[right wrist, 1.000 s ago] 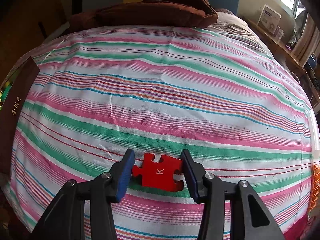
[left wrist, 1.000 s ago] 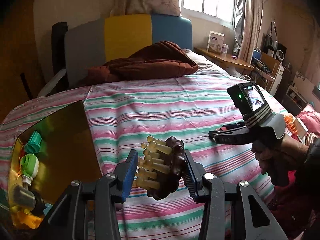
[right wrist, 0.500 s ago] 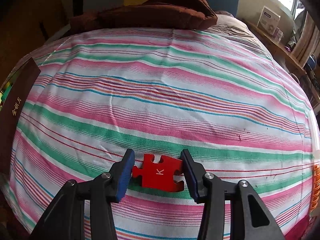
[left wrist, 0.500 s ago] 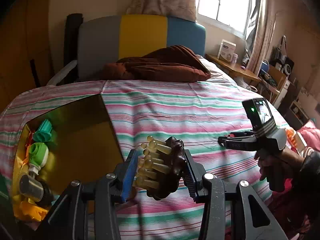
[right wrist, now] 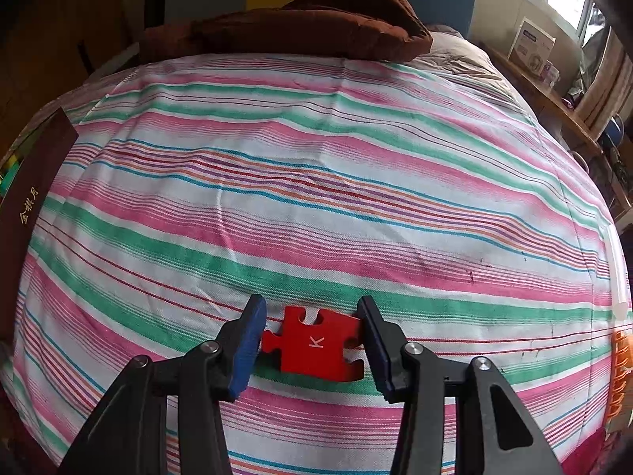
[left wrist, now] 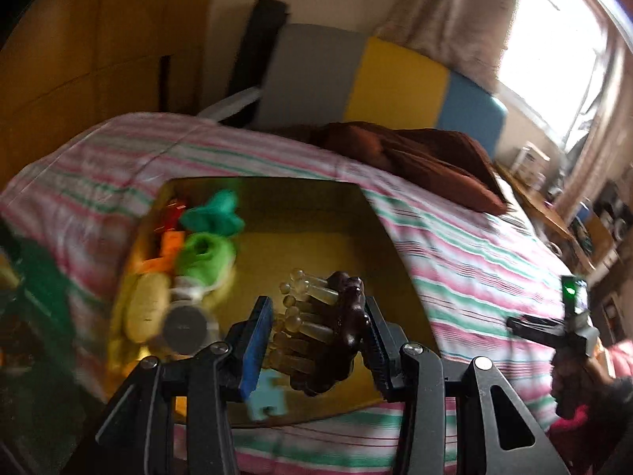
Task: Organize rigid objects
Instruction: 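Carry the brown spiky piece into the gold tray and release it with the left tool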
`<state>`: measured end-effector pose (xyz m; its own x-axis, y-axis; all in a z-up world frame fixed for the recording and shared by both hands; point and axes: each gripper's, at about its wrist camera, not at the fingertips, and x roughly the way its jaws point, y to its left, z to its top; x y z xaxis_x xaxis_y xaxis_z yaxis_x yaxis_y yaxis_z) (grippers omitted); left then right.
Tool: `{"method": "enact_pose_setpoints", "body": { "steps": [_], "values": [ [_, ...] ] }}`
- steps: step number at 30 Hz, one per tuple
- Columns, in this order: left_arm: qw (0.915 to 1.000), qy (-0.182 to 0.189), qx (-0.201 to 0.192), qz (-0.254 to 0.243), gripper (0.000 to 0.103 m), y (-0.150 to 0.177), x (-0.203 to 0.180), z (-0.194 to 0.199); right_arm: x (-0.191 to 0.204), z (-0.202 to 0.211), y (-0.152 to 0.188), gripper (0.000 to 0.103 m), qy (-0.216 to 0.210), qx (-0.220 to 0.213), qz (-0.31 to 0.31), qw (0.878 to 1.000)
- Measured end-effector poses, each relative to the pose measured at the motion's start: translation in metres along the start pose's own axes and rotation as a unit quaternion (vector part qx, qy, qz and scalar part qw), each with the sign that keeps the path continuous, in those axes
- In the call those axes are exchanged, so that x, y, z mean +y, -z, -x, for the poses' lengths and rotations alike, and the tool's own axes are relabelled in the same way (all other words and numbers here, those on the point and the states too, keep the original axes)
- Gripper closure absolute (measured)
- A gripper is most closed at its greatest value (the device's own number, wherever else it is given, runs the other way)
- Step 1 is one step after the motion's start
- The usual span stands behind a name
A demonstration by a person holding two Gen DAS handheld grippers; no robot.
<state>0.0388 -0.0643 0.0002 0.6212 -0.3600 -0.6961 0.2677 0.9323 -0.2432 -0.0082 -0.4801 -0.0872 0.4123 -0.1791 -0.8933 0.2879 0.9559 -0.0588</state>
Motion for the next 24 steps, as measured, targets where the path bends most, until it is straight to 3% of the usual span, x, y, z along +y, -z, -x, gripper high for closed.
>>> {"method": "enact_pose_setpoints", "body": {
  "steps": [8, 18, 24],
  "values": [
    [0.9984, 0.022, 0.025, 0.046, 0.058, -0.033, 0.014, -0.04, 0.003, 0.002, 0.001, 0.057, 0.008, -0.004, 0.01, 1.0],
    [0.9973, -0.016, 0.065, 0.028, 0.058, -0.088, 0.017, -0.124, 0.003, 0.002, 0.001, 0.057, 0.008, -0.003, 0.009, 1.0],
    [0.9944, -0.047, 0.089, 0.031, 0.058, -0.103, 0.029, -0.169, 0.002, 0.001, 0.0, 0.057, 0.007, -0.002, 0.009, 1.0]
  ]
}}
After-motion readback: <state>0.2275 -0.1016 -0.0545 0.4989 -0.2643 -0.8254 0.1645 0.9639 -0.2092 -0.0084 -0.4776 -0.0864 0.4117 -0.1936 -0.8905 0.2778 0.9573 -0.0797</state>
